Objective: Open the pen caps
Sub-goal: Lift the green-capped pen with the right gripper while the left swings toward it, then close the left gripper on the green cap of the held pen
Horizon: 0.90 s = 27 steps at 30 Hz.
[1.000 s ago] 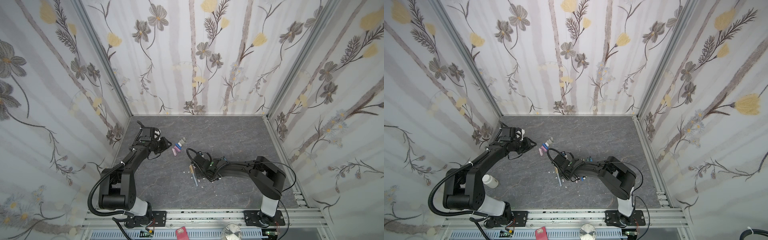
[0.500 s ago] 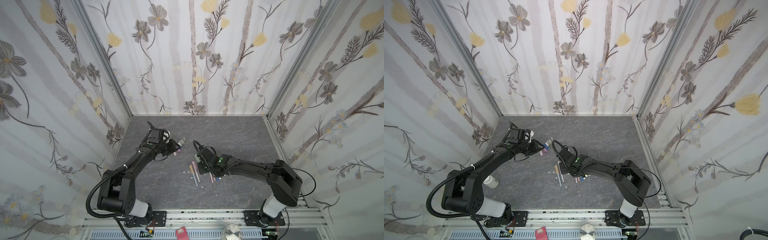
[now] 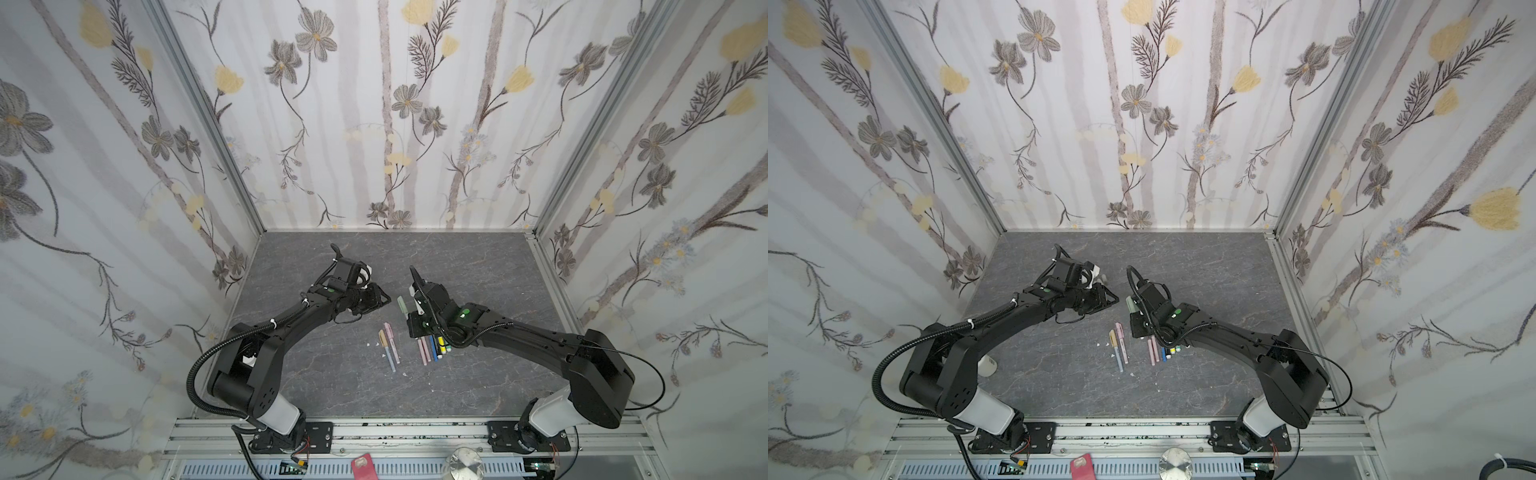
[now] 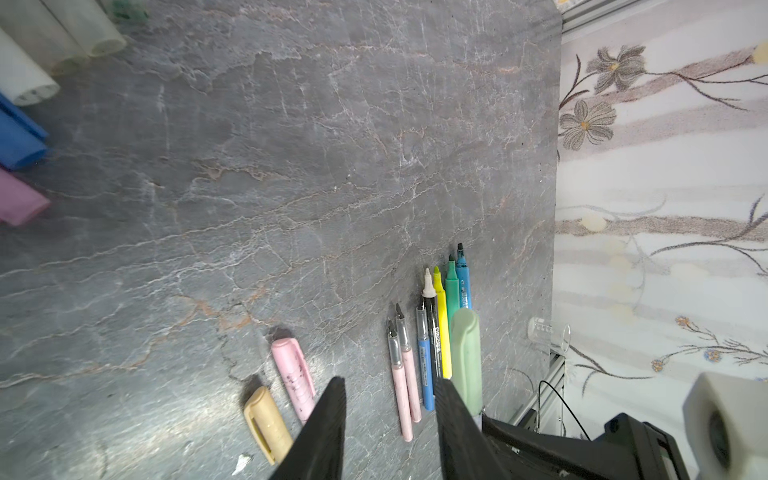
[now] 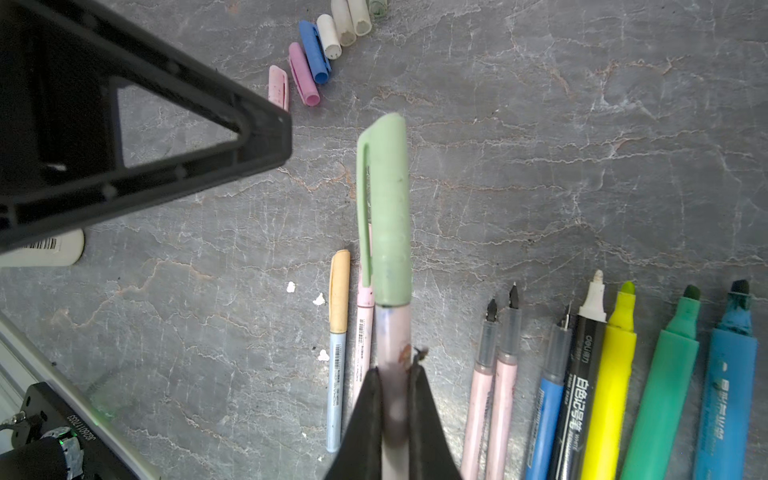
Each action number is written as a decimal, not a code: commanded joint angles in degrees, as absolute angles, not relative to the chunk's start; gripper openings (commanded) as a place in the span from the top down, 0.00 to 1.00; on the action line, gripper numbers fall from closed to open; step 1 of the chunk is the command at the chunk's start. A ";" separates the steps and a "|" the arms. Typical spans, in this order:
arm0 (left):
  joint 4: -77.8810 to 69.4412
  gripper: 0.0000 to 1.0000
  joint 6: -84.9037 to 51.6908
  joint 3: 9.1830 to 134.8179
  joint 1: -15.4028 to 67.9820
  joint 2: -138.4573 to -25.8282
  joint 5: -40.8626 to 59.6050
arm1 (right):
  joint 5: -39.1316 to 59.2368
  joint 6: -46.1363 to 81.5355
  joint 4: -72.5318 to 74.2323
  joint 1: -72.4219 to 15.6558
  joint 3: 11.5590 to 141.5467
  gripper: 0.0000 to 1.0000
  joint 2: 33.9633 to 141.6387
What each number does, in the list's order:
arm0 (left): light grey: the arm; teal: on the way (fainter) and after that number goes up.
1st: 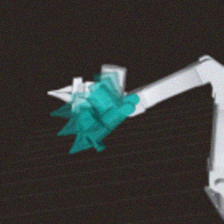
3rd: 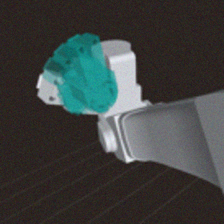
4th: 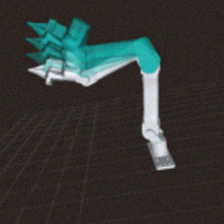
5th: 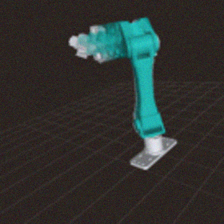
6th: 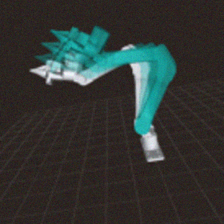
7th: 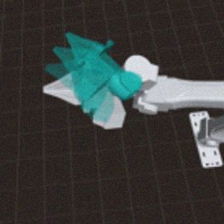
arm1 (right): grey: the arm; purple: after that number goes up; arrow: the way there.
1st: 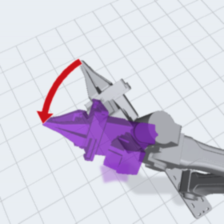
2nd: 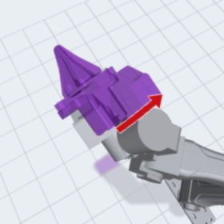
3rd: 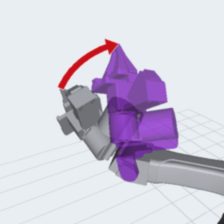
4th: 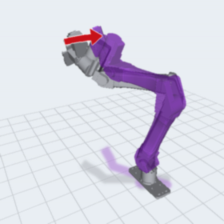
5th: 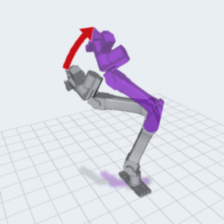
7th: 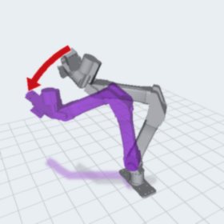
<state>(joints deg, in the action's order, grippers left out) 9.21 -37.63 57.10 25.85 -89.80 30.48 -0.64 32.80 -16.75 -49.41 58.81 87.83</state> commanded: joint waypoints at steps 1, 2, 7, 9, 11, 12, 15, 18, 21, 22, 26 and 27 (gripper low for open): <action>5.78 0.64 -39.53 58.09 27.05 -90.33 30.41 | 1.45 33.24 -14.87 -48.79 58.71 1.00 87.60; 5.45 0.64 -39.82 58.27 27.45 -90.35 30.41 | 1.74 33.27 -14.62 -48.60 58.71 1.00 87.76; 3.21 0.64 -41.51 58.84 29.29 -91.50 30.75 | 3.22 33.65 -13.33 -48.18 58.69 1.00 88.32; 2.67 0.63 -41.83 59.13 30.08 -92.32 30.86 | 3.66 33.82 -12.86 -48.14 58.71 1.00 88.37; 2.21 0.63 -42.05 59.40 30.70 -93.24 30.85 | 4.04 33.86 -12.50 -48.14 58.69 1.00 88.33; 1.96 0.63 -42.17 59.48 30.97 -93.67 30.85 | 4.19 33.88 -12.31 -48.11 58.71 1.00 88.33; 1.49 0.63 -42.46 59.74 31.28 -94.47 30.84 | 4.47 33.91 -11.88 -48.02 58.55 1.00 88.15; 1.01 0.66 -42.71 60.07 31.44 -94.79 31.11 | 4.83 33.93 -11.78 -47.96 58.37 1.00 88.24; 0.79 0.74 -42.80 60.45 31.41 -95.09 31.46 | 4.92 33.93 -11.51 -47.89 58.14 1.00 88.24; 0.79 0.76 -42.80 60.56 31.46 -95.23 31.55 | 4.92 33.97 -11.46 -47.85 58.17 1.00 88.24; 0.09 0.84 -43.24 60.61 31.55 -95.47 32.42 | 4.87 34.25 -10.87 -47.70 57.94 1.00 88.35; 0.09 0.85 -43.24 60.64 31.54 -95.54 32.52 | 4.92 34.29 -10.78 -47.59 57.85 1.00 88.34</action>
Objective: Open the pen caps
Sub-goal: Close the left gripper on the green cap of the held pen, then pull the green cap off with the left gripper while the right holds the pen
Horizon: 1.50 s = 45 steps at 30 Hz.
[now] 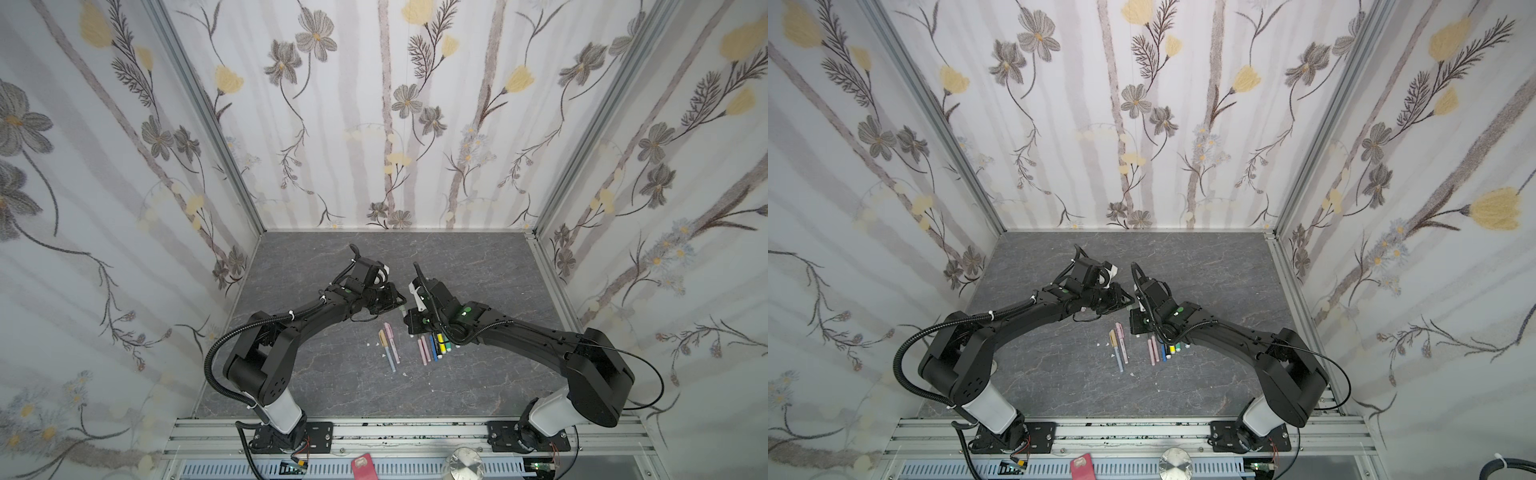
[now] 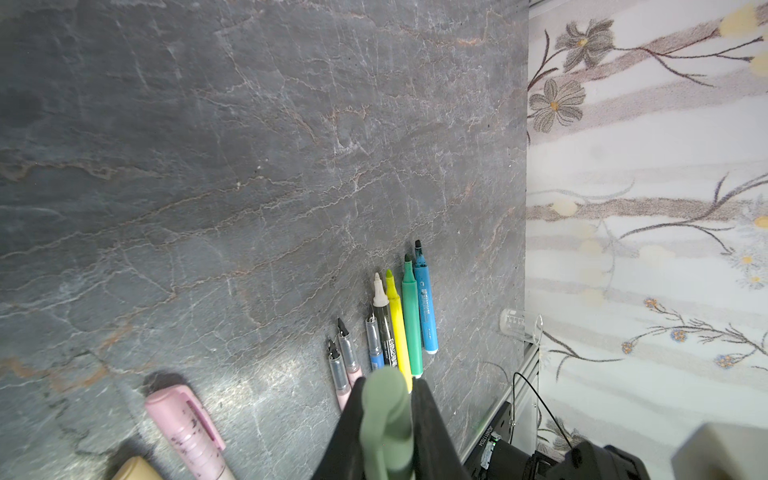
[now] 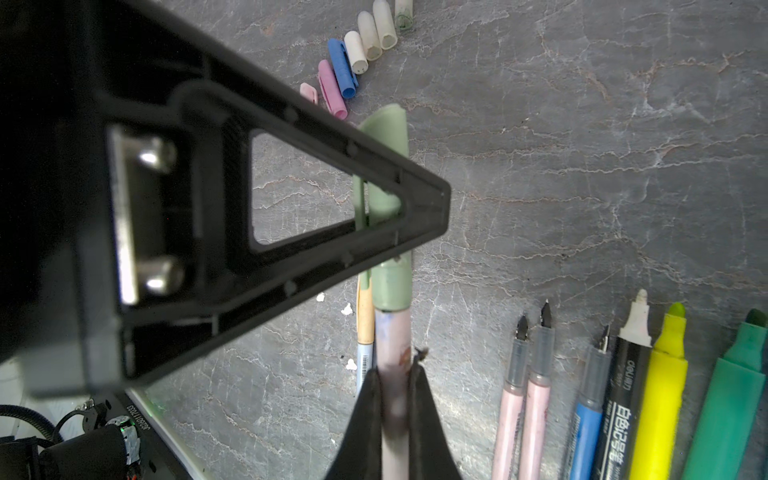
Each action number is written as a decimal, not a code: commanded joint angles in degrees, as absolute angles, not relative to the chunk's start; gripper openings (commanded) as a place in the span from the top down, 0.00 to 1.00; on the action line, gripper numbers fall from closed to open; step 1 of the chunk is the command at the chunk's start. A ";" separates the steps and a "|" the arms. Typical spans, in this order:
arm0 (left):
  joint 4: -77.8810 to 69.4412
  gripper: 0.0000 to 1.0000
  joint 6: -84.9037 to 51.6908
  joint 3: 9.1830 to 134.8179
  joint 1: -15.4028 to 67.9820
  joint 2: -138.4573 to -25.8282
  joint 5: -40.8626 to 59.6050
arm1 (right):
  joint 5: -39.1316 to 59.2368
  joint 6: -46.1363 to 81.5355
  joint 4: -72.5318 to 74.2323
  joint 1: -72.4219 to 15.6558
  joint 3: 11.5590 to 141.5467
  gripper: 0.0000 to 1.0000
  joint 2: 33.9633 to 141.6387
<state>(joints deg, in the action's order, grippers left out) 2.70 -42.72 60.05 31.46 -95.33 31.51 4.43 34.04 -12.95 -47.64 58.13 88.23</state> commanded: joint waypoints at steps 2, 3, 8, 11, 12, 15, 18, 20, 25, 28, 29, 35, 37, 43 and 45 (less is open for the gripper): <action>0.15 0.88 -43.24 60.58 31.64 -95.54 32.61 | 4.92 34.49 -10.24 -47.40 57.59 1.00 88.33; 0.11 0.89 -43.22 60.48 31.64 -95.48 32.63 | 4.91 34.55 -9.97 -47.42 57.42 1.00 88.41; 0.21 0.96 -43.33 60.47 31.64 -95.28 32.70 | 5.52 34.86 -8.95 -47.45 57.22 0.88 88.77; 0.18 0.99 -43.47 60.80 31.64 -95.37 32.78 | 5.72 34.74 -8.45 -47.39 57.39 0.78 89.11; 0.26 1.00 -43.42 60.91 31.65 -95.49 32.84 | 5.80 34.73 -8.36 -47.38 57.47 0.76 89.30; 0.44 1.00 -43.31 61.17 31.64 -95.59 32.96 | 6.21 34.55 -7.87 -47.41 57.81 0.75 89.96; 0.61 1.00 -43.11 61.30 31.64 -95.68 32.96 | 6.48 34.39 -7.91 -47.44 58.18 0.83 90.71; 0.70 1.00 -42.98 61.26 31.64 -95.80 32.79 | 6.57 34.45 -7.82 -47.45 58.18 0.90 91.03; 1.26 1.00 -42.30 61.65 31.64 -96.46 31.62 | 6.43 34.34 -8.25 -47.42 57.40 1.00 90.41; 2.61 1.00 -41.33 62.90 31.51 -97.37 29.85 | 5.93 34.34 -9.02 -47.38 56.52 1.00 89.68; 2.95 1.00 -41.01 63.48 31.21 -97.75 29.42 | 5.89 34.36 -8.95 -47.41 56.07 1.00 89.20; 4.37 1.00 -40.26 67.23 29.91 -99.95 27.91 | 5.55 35.52 -8.56 -47.81 52.02 1.00 86.53; 4.89 1.00 -39.84 68.38 29.54 -100.49 27.64 | 5.34 36.12 -7.98 -48.25 50.52 1.00 85.68; 6.10 1.00 -38.86 69.95 27.88 -101.49 27.30 | 4.85 38.04 -6.55 -49.97 47.36 1.00 84.25; 6.54 1.00 -38.43 70.21 27.05 -101.66 27.18 | 4.66 38.52 -6.25 -50.53 46.86 1.00 83.98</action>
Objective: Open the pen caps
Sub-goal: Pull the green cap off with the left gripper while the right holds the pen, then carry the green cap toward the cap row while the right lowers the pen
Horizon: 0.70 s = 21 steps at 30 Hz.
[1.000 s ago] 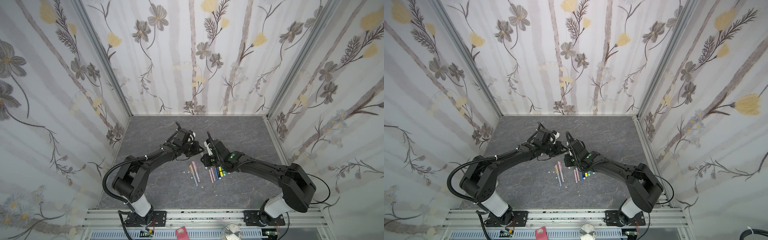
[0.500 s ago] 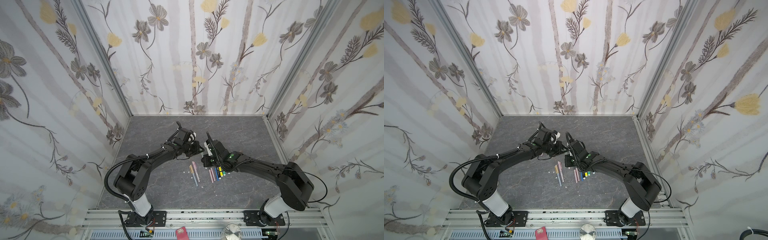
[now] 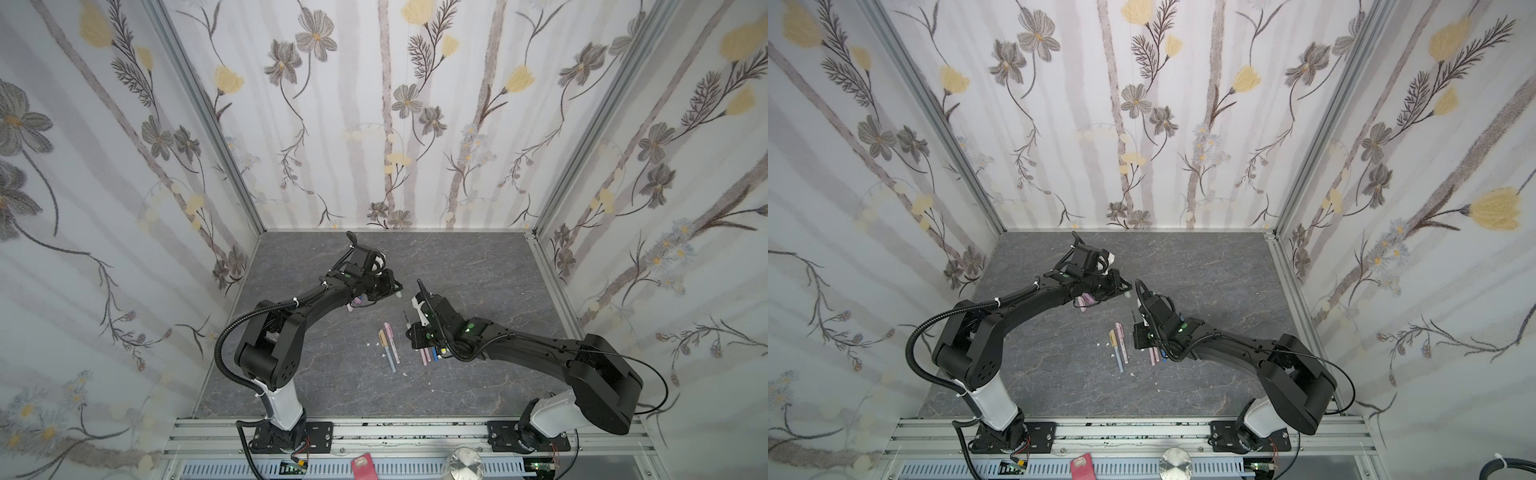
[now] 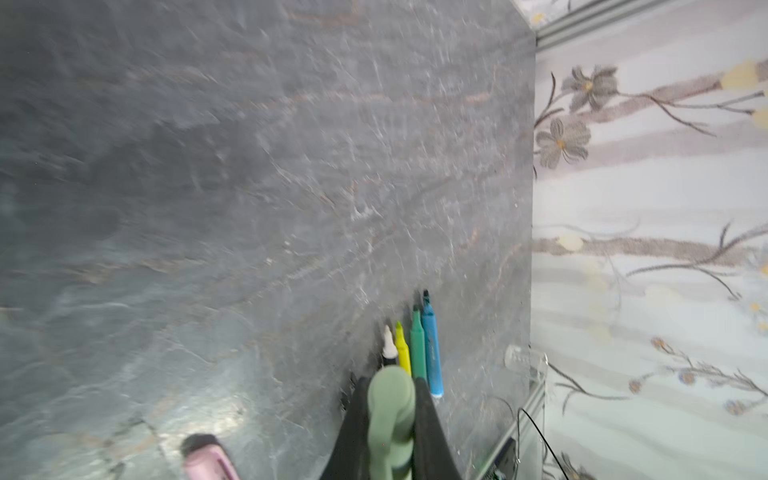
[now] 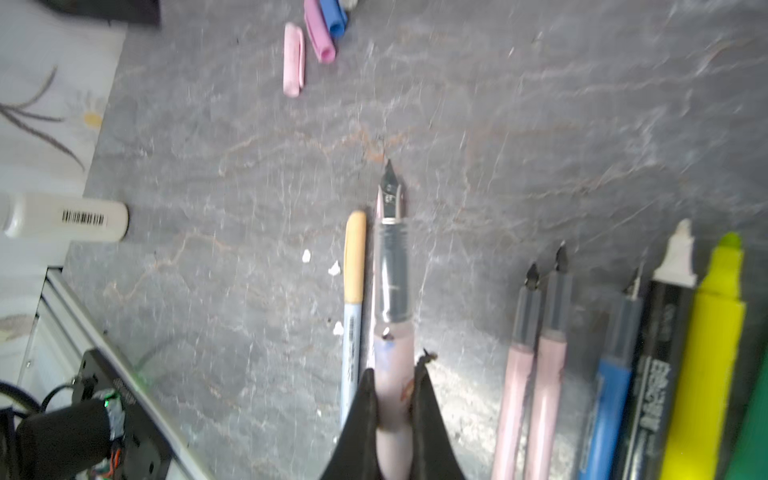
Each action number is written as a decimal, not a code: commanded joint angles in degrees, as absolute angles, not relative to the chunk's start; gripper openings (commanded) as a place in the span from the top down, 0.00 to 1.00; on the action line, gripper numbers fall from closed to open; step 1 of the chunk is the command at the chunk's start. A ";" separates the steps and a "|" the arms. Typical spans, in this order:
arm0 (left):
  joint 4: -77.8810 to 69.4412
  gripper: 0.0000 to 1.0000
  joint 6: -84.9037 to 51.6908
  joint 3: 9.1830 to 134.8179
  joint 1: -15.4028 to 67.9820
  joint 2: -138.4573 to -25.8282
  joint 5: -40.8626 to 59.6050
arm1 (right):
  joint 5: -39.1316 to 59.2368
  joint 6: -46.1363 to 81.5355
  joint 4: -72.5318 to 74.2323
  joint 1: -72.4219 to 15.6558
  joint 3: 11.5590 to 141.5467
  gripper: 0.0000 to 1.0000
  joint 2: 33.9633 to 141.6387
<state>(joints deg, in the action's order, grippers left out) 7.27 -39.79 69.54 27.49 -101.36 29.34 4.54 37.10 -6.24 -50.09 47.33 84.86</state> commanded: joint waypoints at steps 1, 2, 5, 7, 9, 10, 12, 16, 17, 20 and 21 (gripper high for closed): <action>6.67 1.00 -38.32 70.41 26.48 -101.74 27.10 | 4.49 38.62 -6.33 -50.84 46.76 1.00 83.88; 6.92 1.00 -38.15 70.53 26.06 -101.81 27.08 | 4.39 38.79 -6.33 -51.16 46.54 1.00 83.77; 7.65 1.00 -37.67 71.09 24.61 -101.74 26.91 | 4.05 39.10 -6.15 -51.64 46.07 1.00 83.50; 8.82 1.00 -36.91 71.24 23.72 -101.25 26.51 | 3.83 39.28 -5.97 -51.85 45.64 1.00 83.50; 9.87 1.00 -36.19 70.56 22.45 -100.26 25.94 | 3.56 39.53 -5.94 -51.94 45.44 1.00 83.81; 10.18 1.00 -35.95 69.75 21.59 -99.51 25.93 | 3.23 39.57 -6.12 -51.97 45.43 1.00 84.14; 10.66 1.00 -35.28 67.66 19.77 -97.70 26.04 | 2.45 39.85 -6.56 -52.16 45.65 1.00 84.95; 12.74 1.00 -32.84 62.95 15.30 -93.63 25.58 | 0.13 40.14 -8.86 -52.38 47.36 1.00 88.01; 13.36 1.00 -32.12 61.69 14.20 -92.65 25.36 | -0.55 40.08 -9.74 -52.60 48.04 1.00 88.87; 14.53 1.00 -30.44 58.35 10.82 -90.08 25.69 | -3.18 40.19 -12.04 -53.21 49.98 1.00 91.05; 14.95 1.00 -29.95 57.63 10.02 -89.55 25.76 | -3.64 40.25 -12.55 -53.36 50.48 1.00 92.60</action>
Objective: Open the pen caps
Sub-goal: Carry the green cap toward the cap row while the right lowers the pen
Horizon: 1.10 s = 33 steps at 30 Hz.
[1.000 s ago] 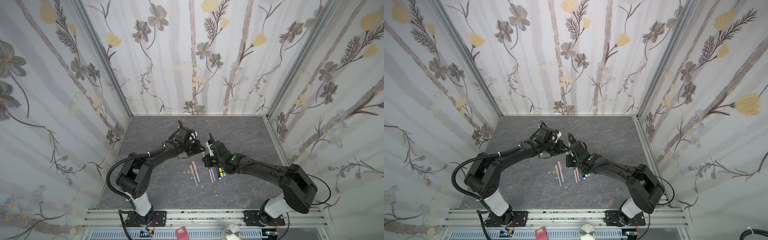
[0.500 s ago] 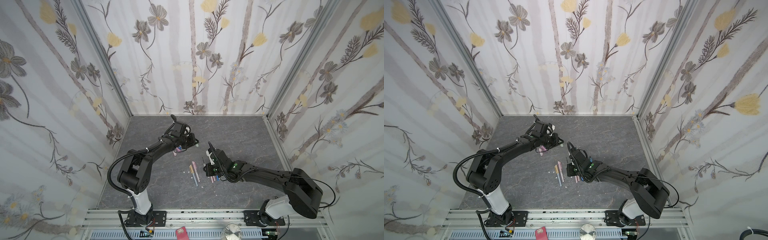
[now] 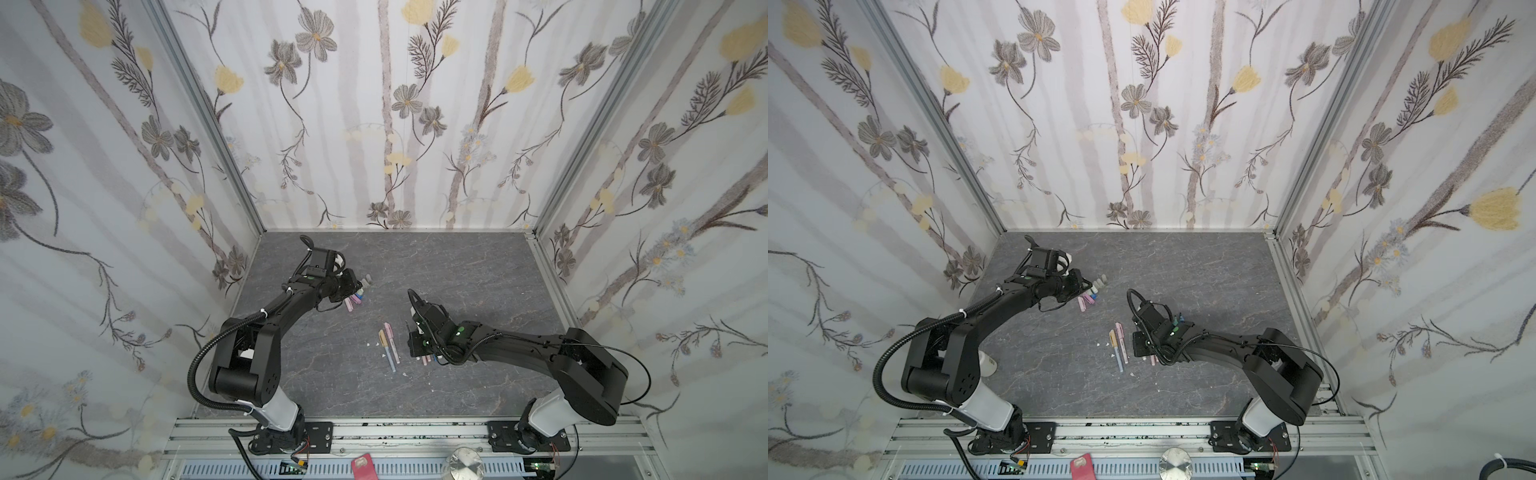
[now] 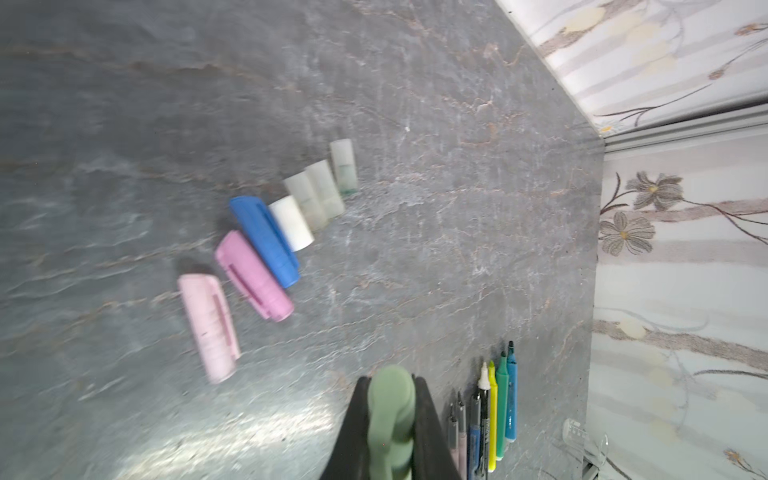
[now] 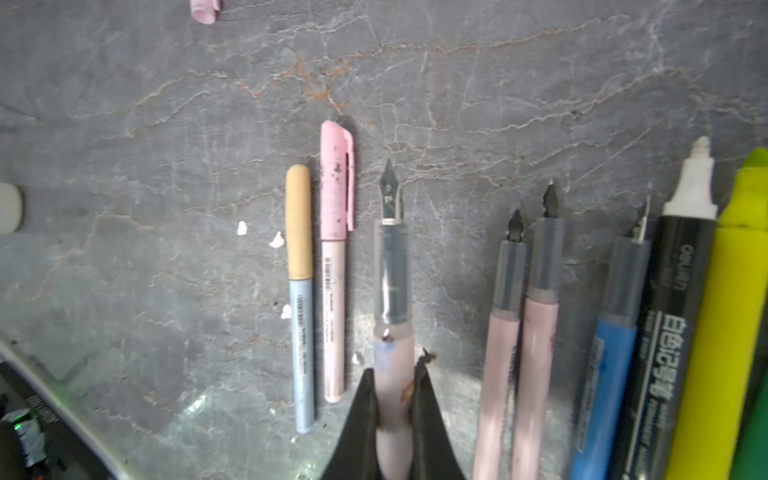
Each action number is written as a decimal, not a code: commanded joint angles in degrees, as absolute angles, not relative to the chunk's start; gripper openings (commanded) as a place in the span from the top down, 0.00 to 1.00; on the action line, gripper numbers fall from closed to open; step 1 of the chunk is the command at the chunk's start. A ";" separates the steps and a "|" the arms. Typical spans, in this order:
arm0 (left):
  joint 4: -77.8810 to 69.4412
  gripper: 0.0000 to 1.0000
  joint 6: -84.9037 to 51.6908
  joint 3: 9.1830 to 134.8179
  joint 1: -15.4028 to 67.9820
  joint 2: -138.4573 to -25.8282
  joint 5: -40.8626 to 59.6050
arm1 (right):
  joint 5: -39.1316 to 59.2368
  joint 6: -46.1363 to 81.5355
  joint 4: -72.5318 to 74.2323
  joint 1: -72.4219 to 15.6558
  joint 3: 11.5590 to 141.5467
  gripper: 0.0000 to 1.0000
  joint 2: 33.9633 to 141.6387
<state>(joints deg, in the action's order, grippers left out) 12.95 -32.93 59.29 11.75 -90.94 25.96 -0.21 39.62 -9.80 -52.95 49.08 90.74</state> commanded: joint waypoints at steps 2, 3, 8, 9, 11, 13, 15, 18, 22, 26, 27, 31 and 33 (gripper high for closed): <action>15.42 1.00 -28.96 55.78 8.28 -88.40 26.25 | -4.58 40.25 -13.61 -53.61 51.62 1.00 94.11; 15.64 1.00 -28.53 55.16 7.78 -88.16 26.41 | -5.10 40.25 -14.17 -53.74 52.11 1.00 94.66; 16.22 1.00 -26.89 52.39 6.77 -87.71 26.47 | -7.41 40.34 -16.33 -54.62 53.77 1.00 96.86; 16.18 1.00 -26.75 51.86 6.68 -87.65 26.48 | -7.75 40.41 -16.51 -54.73 53.85 1.00 97.08; 15.74 1.00 -26.65 50.79 6.52 -87.56 26.52 | -8.88 40.56 -17.34 -55.01 54.13 1.00 97.79; 15.39 1.00 -26.57 49.95 6.31 -87.49 26.47 | -9.55 40.57 -18.10 -55.36 54.45 0.98 98.41; 15.16 1.00 -26.40 49.36 6.07 -87.47 26.46 | -9.91 40.52 -18.44 -55.64 54.58 0.96 98.90; 14.79 1.00 -26.05 48.79 5.68 -87.88 26.65 | -10.39 40.69 -18.62 -55.98 54.49 0.91 99.28; 13.75 1.00 -25.72 48.01 5.46 -89.27 26.85 | -11.11 40.93 -19.05 -56.04 54.66 0.83 99.29; 11.73 1.00 -25.99 47.64 5.34 -91.53 26.29 | -11.33 40.96 -19.20 -56.09 54.67 0.78 98.95; 11.01 1.00 -26.21 47.64 5.36 -92.05 26.35 | -11.42 40.94 -19.14 -56.09 54.76 0.77 98.80; 8.94 0.97 -27.01 48.03 5.36 -94.28 26.63 | -11.58 40.88 -19.38 -56.10 54.84 0.75 98.24; 8.06 0.95 -27.35 48.38 5.36 -95.35 26.85 | -11.85 40.89 -19.51 -56.05 54.76 0.74 97.54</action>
